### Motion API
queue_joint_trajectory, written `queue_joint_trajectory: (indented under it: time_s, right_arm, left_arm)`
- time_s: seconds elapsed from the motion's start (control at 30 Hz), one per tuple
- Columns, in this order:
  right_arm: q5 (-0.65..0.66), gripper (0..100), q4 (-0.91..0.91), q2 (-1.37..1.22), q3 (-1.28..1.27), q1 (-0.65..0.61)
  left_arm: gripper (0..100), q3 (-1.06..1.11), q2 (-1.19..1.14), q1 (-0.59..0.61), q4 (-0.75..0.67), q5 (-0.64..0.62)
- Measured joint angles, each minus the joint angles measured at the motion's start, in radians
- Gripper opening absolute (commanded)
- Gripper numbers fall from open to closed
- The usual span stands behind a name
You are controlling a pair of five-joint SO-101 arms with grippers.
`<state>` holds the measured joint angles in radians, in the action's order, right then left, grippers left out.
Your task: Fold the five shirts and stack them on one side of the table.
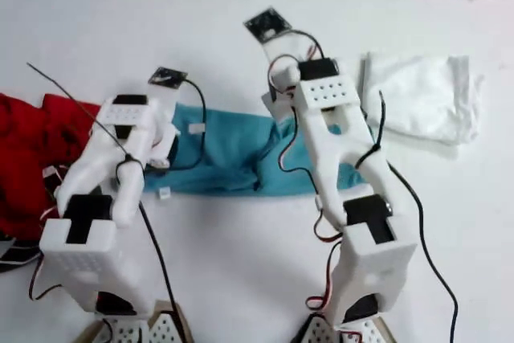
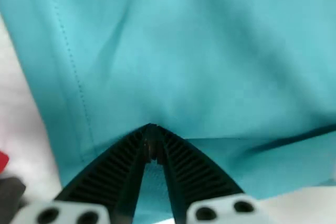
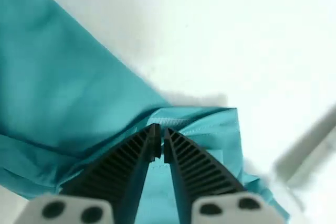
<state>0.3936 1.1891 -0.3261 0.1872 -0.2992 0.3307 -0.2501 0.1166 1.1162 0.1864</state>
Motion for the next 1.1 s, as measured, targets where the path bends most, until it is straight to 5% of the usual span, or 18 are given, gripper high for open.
queue_joint_trajectory:
  time_s: [0.53, 0.9, 1.1]
  right_arm:
    - [-0.003, 2.3, 0.094, -0.158, 0.017, -0.063]
    - [-0.011, 2.4, -0.021, -0.158, 0.052, -0.091]
    - [-0.011, 2.4, 0.135, -0.158, 0.169, -0.052]
  left_arm:
    - [3, -0.133, -0.003, 0.089, 0.063, -0.002]
    - [3, -0.137, -0.003, 0.092, 0.069, 0.0]
    - [3, -0.137, -0.003, 0.092, 0.069, 0.0]
